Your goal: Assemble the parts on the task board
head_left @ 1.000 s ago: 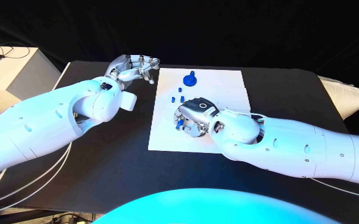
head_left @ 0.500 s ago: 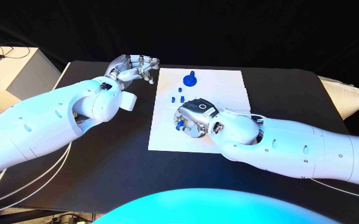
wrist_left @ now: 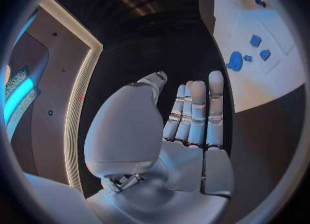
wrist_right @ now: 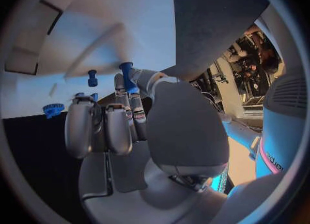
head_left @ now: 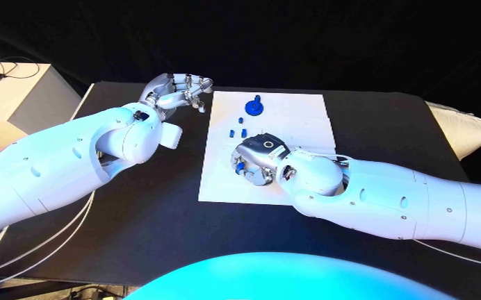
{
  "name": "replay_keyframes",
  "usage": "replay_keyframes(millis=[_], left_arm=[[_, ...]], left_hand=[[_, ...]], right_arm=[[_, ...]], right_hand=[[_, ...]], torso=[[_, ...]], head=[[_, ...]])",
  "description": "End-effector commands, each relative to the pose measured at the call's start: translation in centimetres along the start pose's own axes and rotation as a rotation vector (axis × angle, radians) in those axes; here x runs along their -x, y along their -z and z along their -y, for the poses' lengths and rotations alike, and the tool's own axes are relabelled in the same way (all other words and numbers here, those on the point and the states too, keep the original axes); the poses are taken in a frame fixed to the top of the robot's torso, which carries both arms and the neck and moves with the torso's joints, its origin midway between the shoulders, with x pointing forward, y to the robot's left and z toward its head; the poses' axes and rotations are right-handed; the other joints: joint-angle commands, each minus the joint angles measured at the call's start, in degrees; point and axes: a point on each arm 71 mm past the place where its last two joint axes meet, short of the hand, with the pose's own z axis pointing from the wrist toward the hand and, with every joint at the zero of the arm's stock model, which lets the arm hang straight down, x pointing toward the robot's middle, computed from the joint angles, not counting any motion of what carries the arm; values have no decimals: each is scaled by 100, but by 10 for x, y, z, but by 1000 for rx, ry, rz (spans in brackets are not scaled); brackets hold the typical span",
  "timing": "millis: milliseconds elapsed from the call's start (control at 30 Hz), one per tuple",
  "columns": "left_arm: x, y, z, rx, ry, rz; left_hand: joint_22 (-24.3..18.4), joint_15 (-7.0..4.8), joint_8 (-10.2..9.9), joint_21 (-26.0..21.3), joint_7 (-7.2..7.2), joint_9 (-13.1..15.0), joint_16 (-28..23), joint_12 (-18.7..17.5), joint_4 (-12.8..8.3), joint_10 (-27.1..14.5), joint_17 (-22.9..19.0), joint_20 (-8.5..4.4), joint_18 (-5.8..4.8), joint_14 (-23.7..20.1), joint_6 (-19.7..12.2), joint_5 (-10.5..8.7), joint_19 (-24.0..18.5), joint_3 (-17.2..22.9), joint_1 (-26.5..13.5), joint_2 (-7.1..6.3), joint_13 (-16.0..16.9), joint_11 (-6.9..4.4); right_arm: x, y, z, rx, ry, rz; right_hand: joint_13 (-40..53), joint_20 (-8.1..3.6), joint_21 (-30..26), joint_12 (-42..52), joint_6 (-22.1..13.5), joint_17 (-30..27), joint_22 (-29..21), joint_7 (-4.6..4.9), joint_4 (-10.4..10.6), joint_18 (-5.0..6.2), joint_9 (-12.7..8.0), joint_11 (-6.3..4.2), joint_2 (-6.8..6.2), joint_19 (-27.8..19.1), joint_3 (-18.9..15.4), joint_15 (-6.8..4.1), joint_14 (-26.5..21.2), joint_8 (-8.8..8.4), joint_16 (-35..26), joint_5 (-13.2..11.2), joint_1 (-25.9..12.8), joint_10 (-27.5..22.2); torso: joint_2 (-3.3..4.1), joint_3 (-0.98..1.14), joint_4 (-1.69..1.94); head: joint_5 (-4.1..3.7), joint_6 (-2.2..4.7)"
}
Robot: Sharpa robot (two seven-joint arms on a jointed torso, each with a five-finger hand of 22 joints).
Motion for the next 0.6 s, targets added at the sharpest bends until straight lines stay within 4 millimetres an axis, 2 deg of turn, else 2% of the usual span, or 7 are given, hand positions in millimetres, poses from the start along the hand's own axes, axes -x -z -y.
replay_keyframes(millis=[33,100,133,267,333,467,600], left_arm=[[-1,0,1,-5,7,-10],[-1,0,1,-5,7,-10],[-1,0,1,-5,7,-10],[-1,0,1,-4,7,-9],[-1,0,1,-4,7,-9],[-1,0,1,-4,7,-8],[0,0,1,-3,6,-8]], left_hand=[[5,13,17,29,-9,-6,27,19,-5,-48,7,-5,80,10,2,18,37,-26,54,-8,-8,-1],[5,13,17,29,-9,-6,27,19,-5,-48,7,-5,80,10,2,18,37,-26,54,-8,-8,-1],[5,13,17,29,-9,-6,27,19,-5,-48,7,-5,80,10,2,18,37,-26,54,-8,-8,-1],[5,13,17,29,-9,-6,27,19,-5,-48,7,-5,80,10,2,18,37,-26,54,-8,-8,-1],[5,13,17,29,-9,-6,27,19,-5,-48,7,-5,80,10,2,18,37,-26,54,-8,-8,-1],[8,13,35,30,-9,-11,32,40,5,-67,4,-6,80,6,-3,19,37,-62,70,6,-9,0],[8,14,36,30,-9,-11,32,41,6,-68,4,-5,80,6,-3,19,37,-64,70,7,-9,0]], right_arm=[[-6,1,-1,12,16,-27],[-6,1,-1,16,8,-25],[-6,1,-1,17,4,-23],[-5,2,0,20,-7,-9],[-5,3,1,20,-10,-2],[-4,4,2,15,-15,10],[-2,6,3,10,-20,28]], right_hand=[[4,-11,-59,-85,-87,-35,44,72,-47,-27,33,-277,-118,46,-44,0,113,-4,-3,153,-227,267],[-25,32,-102,-213,-300,-75,15,126,22,-22,-16,-201,-307,26,-161,59,105,-141,-15,271,-466,78],[-56,61,-175,-283,-403,-146,-45,139,63,-7,-44,-162,-421,-3,-246,97,87,-212,-41,220,-585,-80],[-143,120,-588,-270,-720,-461,-391,107,45,86,-133,-108,-501,-156,-653,142,4,-428,-180,129,-684,-518],[-164,150,-888,-209,-809,-637,-634,111,61,143,-187,-72,-430,-251,-1076,172,-37,-523,-272,142,-591,-788],[-172,207,-1256,-87,-1058,-791,-925,-7,284,199,-341,12,-180,-306,-1988,226,-59,-746,-351,175,-184,-1273],[-168,225,-1390,90,-1129,-859,-1018,11,606,212,-429,22,-100,-297,-2493,245,-69,-835,-381,174,153,-1470]], torso=[[-3,0,-12],[-4,-1,-16],[-3,-1,-16],[-8,0,-13],[-11,1,-11],[-10,2,-8],[-7,2,-8]], head=[[14,0],[18,0],[16,0],[9,0],[6,0],[0,0],[-5,0]])
